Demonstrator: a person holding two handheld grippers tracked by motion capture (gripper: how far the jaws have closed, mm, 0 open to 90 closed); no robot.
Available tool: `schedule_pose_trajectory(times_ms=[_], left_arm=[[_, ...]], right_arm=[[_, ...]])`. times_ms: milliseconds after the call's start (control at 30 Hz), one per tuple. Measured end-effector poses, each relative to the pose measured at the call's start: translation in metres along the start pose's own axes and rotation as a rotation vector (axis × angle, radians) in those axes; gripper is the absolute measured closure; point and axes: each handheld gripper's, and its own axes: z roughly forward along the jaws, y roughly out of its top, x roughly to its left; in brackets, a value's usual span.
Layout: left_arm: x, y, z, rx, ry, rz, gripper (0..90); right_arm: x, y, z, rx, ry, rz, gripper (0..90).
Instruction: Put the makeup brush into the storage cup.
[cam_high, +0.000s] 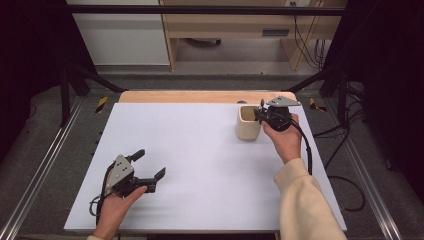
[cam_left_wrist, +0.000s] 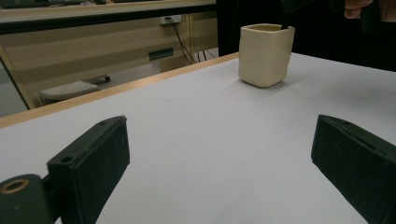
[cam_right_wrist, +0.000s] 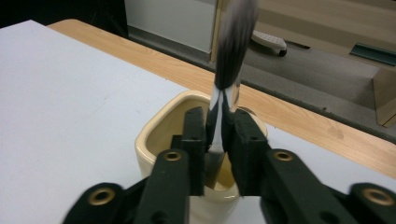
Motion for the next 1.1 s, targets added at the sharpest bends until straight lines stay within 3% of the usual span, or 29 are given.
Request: schedule_pose_trajectory(times_ms=[67,133,233,600,1100], left_arm=[[0.000,0.000,0.000,0.000,0.001,0.002,3.9],[0.000,0.000,0.000,-0.001,0.002,-0.001,3.9],[0.000,0.000,0.000,-0.001,0.002,0.000,3.9],[0.001,0.000,0.000,-0.003,0.004,-0.001,3.7],[0.002,0.000,-0.001,-0.012,0.008,-0.006,3.6]], right_arm=[[0.000,-0.001,-0.002,-0.014,0.017,0.016,60.6],[0.002,-0.001,-0.006,-0.027,0.003,0.011,50.7],[0.004,-0.003,-0.014,-0.052,0.012,0.012,45.4],[0.004,-0.011,-0.029,-0.069,0.027,0.024,35.8],[0.005,-0.008,-0.034,-0.123,0.017,0.045,18.5]])
